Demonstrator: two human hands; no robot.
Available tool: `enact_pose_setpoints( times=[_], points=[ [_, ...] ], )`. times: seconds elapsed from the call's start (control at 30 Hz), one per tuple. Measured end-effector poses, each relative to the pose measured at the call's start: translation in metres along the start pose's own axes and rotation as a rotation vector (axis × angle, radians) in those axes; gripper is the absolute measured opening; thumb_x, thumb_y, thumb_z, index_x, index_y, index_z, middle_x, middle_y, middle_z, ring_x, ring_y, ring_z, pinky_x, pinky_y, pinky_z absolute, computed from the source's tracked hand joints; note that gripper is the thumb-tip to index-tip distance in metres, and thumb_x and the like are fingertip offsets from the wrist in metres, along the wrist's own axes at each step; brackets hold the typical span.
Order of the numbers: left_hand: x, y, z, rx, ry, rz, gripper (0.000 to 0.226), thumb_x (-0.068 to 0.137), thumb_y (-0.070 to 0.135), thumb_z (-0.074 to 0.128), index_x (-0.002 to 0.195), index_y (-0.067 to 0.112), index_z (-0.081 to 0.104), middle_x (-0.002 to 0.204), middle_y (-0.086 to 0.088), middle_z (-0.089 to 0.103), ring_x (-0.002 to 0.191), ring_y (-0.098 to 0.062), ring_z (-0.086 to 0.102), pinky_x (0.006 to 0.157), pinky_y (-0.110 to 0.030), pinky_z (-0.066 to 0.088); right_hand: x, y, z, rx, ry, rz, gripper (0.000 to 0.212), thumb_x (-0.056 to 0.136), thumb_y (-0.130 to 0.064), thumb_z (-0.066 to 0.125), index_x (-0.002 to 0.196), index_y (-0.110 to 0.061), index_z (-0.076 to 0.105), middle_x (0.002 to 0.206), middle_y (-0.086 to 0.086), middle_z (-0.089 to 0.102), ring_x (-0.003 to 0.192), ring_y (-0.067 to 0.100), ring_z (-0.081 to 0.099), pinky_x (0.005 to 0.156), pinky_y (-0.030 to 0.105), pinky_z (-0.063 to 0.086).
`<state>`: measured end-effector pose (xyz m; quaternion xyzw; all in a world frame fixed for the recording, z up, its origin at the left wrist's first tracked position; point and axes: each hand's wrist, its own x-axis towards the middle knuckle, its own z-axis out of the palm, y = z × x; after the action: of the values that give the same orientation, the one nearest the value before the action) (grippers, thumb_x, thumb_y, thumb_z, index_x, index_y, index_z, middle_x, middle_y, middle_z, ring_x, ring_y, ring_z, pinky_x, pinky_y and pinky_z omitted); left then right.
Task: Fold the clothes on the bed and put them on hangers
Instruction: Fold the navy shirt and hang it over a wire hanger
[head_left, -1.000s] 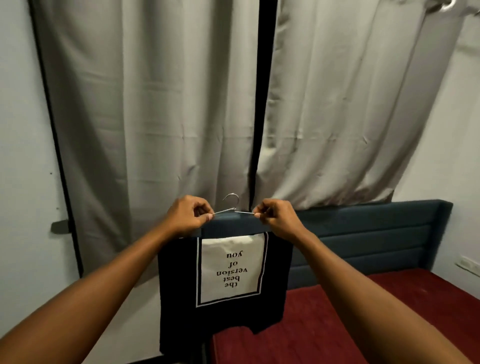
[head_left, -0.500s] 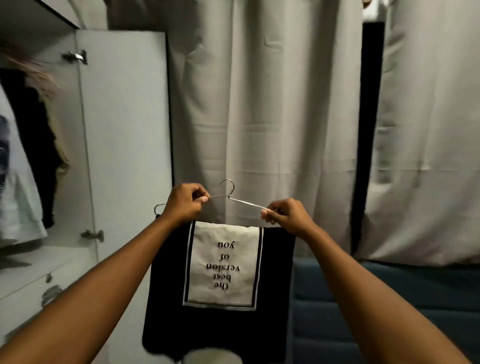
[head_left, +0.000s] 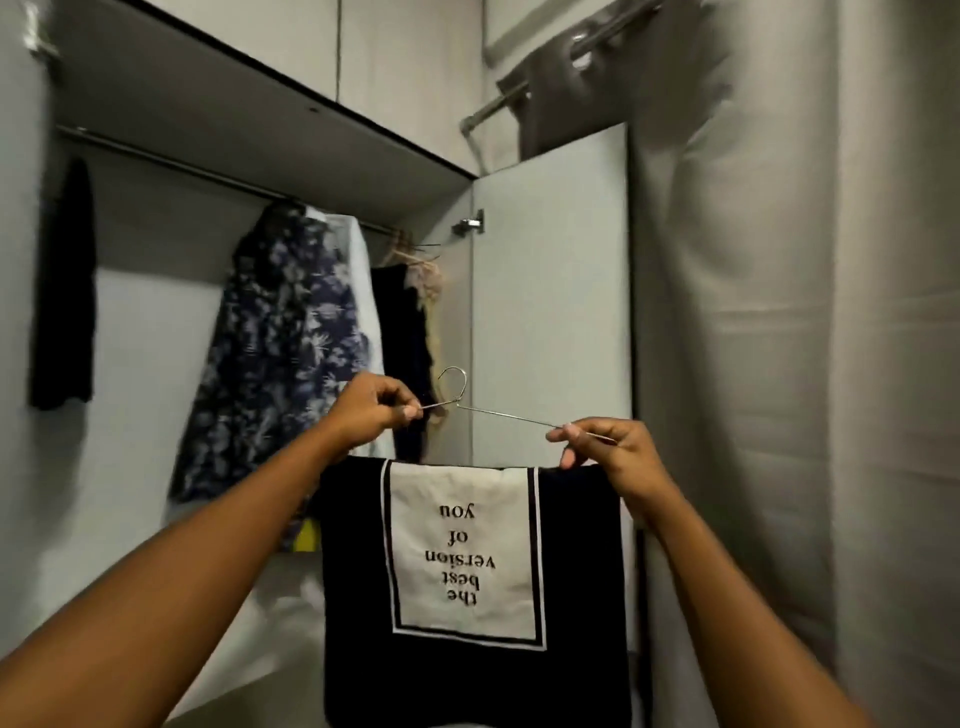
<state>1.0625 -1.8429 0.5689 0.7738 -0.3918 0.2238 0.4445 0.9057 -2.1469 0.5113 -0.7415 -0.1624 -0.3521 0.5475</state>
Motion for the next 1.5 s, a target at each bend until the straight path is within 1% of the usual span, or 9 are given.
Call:
enact_pose_setpoints(
  times=[0.13,0.23,0.37,0.47,0.57,0.7,0.87,1.1,1.5],
  points=[
    [0.015,-0.043,-0.079,0.154,0.196,-0.069,0.025,0.085,-0.003,0.077,0.073,0.019,0.076,0.075,-0.009,0.076,0.067,-0.013,0.070,0.071,-0.032,0.058,0.079,0.003,0.086,0.054,-0.047,-0.085,0.023,0.101,-0.019,0.063,0.094,-0.005,0.080,0.075,0.013,0.072,0.069,0.017,0.069,0.068,0.022,0.054],
    [0.027,-0.068,-0.129,0.291,0.337,-0.121,0.007,0.088,0.011,0.078,0.090,0.018,0.080,0.086,0.003,0.076,0.081,-0.012,0.070,0.075,-0.023,0.054,0.135,0.001,0.151,0.073,-0.026,-0.160,0.026,0.100,-0.017,0.066,0.085,0.000,0.079,0.073,0.005,0.075,0.073,0.015,0.071,0.078,0.028,0.055],
    [0.042,-0.106,-0.202,0.454,0.467,-0.192,0.022,0.090,0.023,0.075,0.112,0.020,0.077,0.106,0.000,0.076,0.101,-0.017,0.070,0.092,-0.028,0.053,0.199,-0.006,0.243,0.044,0.018,-0.221,0.024,0.099,-0.018,0.067,0.081,-0.008,0.080,0.067,0.003,0.075,0.066,0.009,0.069,0.075,0.024,0.051],
    [0.051,-0.139,-0.253,0.504,0.512,-0.273,0.032,0.091,0.025,0.072,0.121,0.015,0.072,0.115,-0.007,0.074,0.110,-0.024,0.068,0.095,-0.029,0.050,0.245,-0.015,0.302,0.008,0.078,-0.239,0.024,0.099,-0.020,0.068,0.079,-0.013,0.080,0.066,0.002,0.075,0.062,0.003,0.066,0.067,0.021,0.048],
    [0.057,-0.173,-0.295,0.488,0.609,-0.373,0.047,0.089,0.026,0.073,0.133,0.011,0.063,0.130,-0.015,0.066,0.120,-0.030,0.062,0.102,-0.033,0.050,0.289,-0.029,0.353,-0.010,0.130,-0.257,0.028,0.098,-0.026,0.069,0.074,-0.016,0.079,0.065,-0.002,0.075,0.066,0.007,0.069,0.069,0.029,0.055],
    [0.080,-0.195,-0.321,0.480,0.677,-0.428,0.024,0.092,0.019,0.068,0.115,0.012,0.065,0.133,-0.019,0.062,0.121,-0.036,0.060,0.092,-0.031,0.047,0.341,-0.063,0.406,-0.046,0.234,-0.321,0.032,0.098,-0.031,0.067,0.069,-0.021,0.076,0.059,-0.013,0.071,0.071,0.006,0.069,0.076,0.031,0.057],
    [0.113,-0.199,-0.338,0.585,0.662,-0.334,0.043,0.089,0.015,0.064,0.132,0.010,0.061,0.127,-0.014,0.065,0.115,-0.034,0.063,0.095,-0.034,0.053,0.408,-0.102,0.455,-0.084,0.304,-0.361,0.031,0.095,-0.039,0.065,0.076,-0.019,0.078,0.065,-0.008,0.071,0.084,0.018,0.071,0.080,0.032,0.054],
    [0.154,-0.211,-0.372,0.676,0.731,-0.325,0.049,0.102,0.031,0.057,0.144,0.005,0.048,0.145,-0.018,0.052,0.133,-0.036,0.051,0.103,-0.037,0.044,0.505,-0.127,0.504,-0.121,0.362,-0.405,0.030,0.094,-0.040,0.066,0.092,-0.012,0.076,0.090,0.003,0.077,0.093,0.026,0.072,0.081,0.036,0.055],
    [0.201,-0.214,-0.403,0.796,0.765,-0.220,0.066,0.103,0.043,0.050,0.156,0.009,0.031,0.157,-0.018,0.039,0.143,-0.037,0.040,0.114,-0.042,0.039,0.559,-0.160,0.571,-0.228,0.276,-0.505,0.020,0.097,-0.019,0.063,0.110,-0.005,0.070,0.117,0.019,0.069,0.110,0.039,0.065,0.087,0.039,0.052]
  ],
)
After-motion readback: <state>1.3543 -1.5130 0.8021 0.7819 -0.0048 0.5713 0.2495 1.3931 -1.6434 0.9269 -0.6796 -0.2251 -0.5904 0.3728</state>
